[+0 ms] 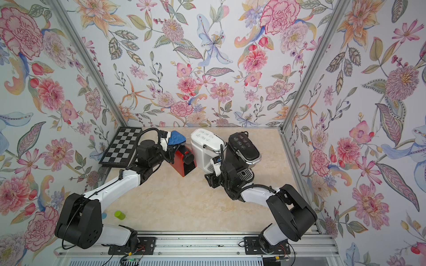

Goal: Wipe the surface of a coffee machine
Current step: Wipe the dirt from the surface of the coffee machine.

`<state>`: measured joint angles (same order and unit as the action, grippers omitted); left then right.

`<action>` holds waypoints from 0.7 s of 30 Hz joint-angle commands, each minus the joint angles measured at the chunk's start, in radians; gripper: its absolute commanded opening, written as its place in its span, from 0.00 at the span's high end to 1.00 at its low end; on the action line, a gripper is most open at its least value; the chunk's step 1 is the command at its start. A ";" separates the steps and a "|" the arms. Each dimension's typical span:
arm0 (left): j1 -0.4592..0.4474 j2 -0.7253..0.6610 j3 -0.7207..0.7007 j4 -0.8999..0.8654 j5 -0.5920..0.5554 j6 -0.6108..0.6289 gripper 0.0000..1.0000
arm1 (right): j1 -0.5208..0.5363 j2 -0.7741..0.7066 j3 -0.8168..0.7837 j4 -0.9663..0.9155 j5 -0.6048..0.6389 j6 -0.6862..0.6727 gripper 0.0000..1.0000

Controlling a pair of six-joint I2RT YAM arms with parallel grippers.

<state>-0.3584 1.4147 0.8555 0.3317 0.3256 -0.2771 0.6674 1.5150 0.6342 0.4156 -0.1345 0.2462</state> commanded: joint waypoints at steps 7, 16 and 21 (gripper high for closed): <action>-0.073 0.001 -0.209 -0.026 0.054 -0.063 1.00 | 0.004 0.010 0.015 0.017 -0.007 -0.001 0.40; -0.072 -0.028 -0.387 0.137 0.101 -0.173 1.00 | 0.005 0.005 0.013 0.015 -0.003 -0.002 0.40; -0.073 -0.093 -0.478 0.163 0.073 -0.223 1.00 | 0.005 0.012 0.013 0.018 -0.010 0.002 0.40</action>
<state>-0.4133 1.2961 0.4480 0.6777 0.3683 -0.4438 0.6674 1.5150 0.6342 0.4156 -0.1387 0.2466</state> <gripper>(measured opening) 0.106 0.598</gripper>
